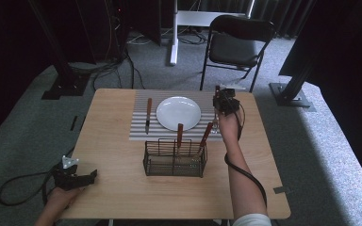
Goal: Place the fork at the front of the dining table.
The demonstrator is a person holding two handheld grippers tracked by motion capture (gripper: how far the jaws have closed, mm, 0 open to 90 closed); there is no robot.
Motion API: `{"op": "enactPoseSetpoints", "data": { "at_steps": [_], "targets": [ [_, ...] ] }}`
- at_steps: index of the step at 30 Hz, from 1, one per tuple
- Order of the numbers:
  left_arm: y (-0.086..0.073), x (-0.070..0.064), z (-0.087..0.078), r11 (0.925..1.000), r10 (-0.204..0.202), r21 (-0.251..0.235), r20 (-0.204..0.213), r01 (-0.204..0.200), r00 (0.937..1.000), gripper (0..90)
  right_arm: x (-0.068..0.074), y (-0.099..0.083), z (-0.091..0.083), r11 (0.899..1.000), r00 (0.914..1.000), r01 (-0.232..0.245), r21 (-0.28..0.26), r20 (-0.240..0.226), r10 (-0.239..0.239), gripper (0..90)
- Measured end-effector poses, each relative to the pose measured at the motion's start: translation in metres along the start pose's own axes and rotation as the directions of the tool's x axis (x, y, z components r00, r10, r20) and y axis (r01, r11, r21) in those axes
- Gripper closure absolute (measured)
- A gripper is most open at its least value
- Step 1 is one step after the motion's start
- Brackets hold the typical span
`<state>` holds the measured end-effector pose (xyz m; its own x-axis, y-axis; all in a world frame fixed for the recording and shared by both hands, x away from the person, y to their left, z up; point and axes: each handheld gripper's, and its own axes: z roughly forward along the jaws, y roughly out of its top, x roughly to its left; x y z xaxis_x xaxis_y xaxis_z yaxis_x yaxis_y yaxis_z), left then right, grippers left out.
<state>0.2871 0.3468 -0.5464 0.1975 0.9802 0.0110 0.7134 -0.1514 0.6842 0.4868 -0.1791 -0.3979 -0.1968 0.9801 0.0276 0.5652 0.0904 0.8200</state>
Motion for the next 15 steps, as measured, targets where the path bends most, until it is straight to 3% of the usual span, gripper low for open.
{"op": "enactPoseSetpoints", "data": {
  "at_steps": [9, 11, 15],
  "targets": [
    [0.000, 0.000, 0.000, 1.0000, 0.000, 0.000, 0.000, 0.000, 1.0000, 0.0, 0.002, -0.006, 0.037, 0.996, 1.0000, -0.004, 0.094, 0.007, 0.004, 76.0],
    [0.000, 0.000, 0.000, 1.0000, 0.001, 0.000, 0.000, -0.001, 1.0000, 0.0, 0.001, -0.006, 0.049, 0.991, 0.9996, -0.029, 0.127, 0.000, 0.030, 76.0],
    [0.000, 0.000, 0.000, 1.0000, 0.000, 0.000, 0.000, 0.000, 1.0000, 0.0, 0.000, -0.004, 0.058, 0.988, 0.9994, -0.034, 0.149, 0.008, 0.033, 76.0]
  ]
}}
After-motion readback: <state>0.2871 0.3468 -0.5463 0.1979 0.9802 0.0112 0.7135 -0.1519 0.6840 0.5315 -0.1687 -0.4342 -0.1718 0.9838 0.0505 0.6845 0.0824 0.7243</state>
